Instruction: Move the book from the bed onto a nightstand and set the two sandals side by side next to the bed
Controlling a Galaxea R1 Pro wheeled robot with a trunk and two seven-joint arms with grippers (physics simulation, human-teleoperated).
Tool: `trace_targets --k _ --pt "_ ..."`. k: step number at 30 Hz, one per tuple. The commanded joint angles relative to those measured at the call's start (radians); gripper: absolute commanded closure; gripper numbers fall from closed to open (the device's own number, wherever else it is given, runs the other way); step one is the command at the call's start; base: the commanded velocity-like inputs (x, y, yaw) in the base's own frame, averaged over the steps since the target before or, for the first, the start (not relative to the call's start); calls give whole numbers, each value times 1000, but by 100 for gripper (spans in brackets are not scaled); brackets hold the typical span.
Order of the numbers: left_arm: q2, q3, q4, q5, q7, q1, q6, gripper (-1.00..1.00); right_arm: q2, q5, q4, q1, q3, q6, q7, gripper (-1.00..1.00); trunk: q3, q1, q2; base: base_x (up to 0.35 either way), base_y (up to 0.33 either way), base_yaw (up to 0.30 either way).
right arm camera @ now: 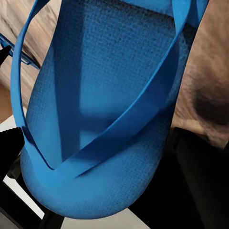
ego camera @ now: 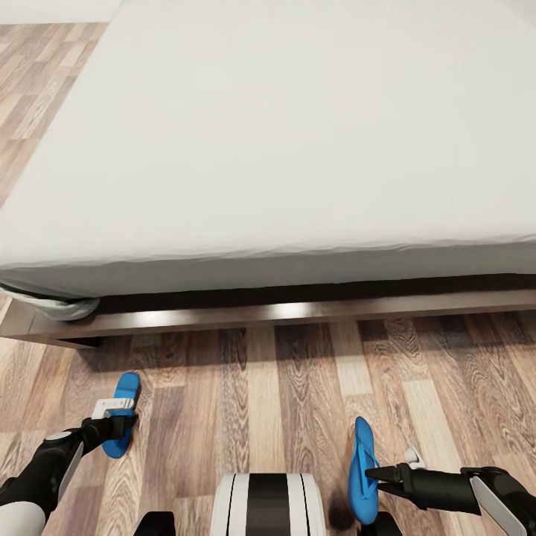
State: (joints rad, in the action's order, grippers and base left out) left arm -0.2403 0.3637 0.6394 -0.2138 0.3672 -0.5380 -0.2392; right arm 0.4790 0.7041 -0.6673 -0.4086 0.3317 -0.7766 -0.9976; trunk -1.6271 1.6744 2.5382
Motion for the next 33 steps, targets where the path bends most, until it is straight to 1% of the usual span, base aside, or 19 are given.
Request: trace_targets --k 1,19,33 --pt "1 6 2 -9 9 0 -5 -100 1 8 0 -1 4 -6 0 100 -1 0 0 0 0 0" --pt "1 6 2 -9 9 0 -5 -100 1 8 0 -1 4 -6 0 100 -1 0 0 0 0 0" --pt "2 4 1 -10 9 0 -6 -100 1 8 0 0 4 -6 0 100 54 -6 -3 0 0 0"
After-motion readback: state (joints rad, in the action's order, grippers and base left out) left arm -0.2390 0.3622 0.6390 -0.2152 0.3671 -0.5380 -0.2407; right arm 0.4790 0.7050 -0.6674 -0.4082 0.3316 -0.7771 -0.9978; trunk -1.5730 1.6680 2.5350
